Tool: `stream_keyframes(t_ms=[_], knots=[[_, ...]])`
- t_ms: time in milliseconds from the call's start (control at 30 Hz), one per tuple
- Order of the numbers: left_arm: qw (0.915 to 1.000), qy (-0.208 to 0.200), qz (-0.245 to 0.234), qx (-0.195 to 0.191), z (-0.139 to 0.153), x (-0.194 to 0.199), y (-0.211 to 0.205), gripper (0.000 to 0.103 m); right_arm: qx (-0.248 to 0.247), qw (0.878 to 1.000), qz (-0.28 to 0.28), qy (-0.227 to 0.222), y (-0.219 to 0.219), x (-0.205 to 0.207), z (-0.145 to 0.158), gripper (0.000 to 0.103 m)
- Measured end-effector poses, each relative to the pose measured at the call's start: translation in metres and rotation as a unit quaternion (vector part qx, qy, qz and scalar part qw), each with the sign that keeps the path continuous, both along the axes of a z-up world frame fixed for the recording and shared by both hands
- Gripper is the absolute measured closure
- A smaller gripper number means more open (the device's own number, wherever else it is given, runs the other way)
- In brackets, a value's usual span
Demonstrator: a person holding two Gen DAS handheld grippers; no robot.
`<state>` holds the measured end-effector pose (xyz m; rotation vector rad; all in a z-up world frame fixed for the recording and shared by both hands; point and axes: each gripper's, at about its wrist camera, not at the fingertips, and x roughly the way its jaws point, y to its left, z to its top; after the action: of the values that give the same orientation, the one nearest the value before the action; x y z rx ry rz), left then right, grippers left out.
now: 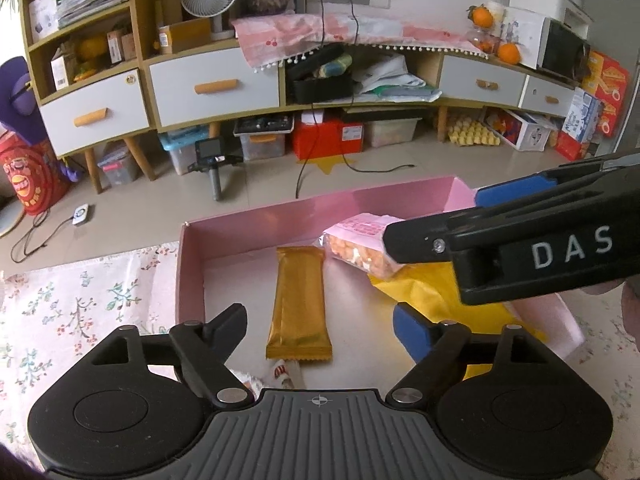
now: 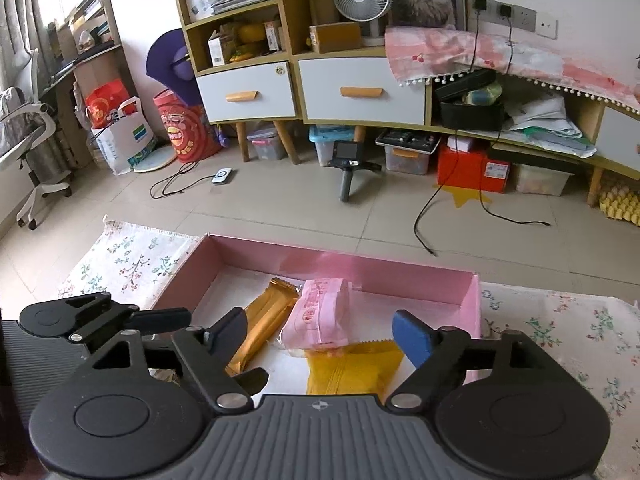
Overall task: Organize snacks
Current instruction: 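Lift both tools out of the pink box back toward the snack pile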
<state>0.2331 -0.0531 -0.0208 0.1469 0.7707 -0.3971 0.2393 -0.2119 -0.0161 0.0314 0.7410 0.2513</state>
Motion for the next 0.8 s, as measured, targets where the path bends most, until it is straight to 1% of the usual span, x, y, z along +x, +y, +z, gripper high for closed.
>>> stream_keyframes(t_ms=[67, 133, 333, 400, 533, 667, 800], knots=[[1.0, -0.001, 0.002, -0.002, 0.005, -0.005, 0.002, 0.017, -0.001, 1.0, -0.009, -0.006, -0.001, -0.007, 0.004, 0.036], [1.0, -0.003, 0.003, -0.005, 0.01, -0.011, 0.004, 0.016, 0.001, 1.0, -0.014, -0.01, -0.001, -0.014, 0.008, 0.032], [1.0, -0.008, -0.001, -0.001, 0.021, -0.033, 0.008, 0.014, 0.001, 1.0, -0.022, -0.016, -0.003, -0.036, 0.017, 0.029], [1.0, -0.007, -0.001, 0.0, 0.024, -0.042, 0.01, 0.013, 0.0, 0.999, -0.027, -0.018, -0.003, -0.045, 0.02, 0.026], [1.0, -0.004, -0.002, 0.001, 0.027, -0.059, 0.014, 0.012, 0.004, 0.999, -0.028, -0.021, -0.003, -0.063, 0.023, 0.023], [1.0, -0.004, -0.006, 0.004, 0.03, -0.076, 0.017, 0.011, -0.002, 0.999, -0.032, -0.023, -0.001, -0.079, 0.023, 0.022], [0.9997, -0.007, -0.014, 0.017, 0.031, -0.095, 0.019, 0.01, -0.004, 0.999, -0.034, -0.025, 0.001, -0.096, 0.024, 0.022]])
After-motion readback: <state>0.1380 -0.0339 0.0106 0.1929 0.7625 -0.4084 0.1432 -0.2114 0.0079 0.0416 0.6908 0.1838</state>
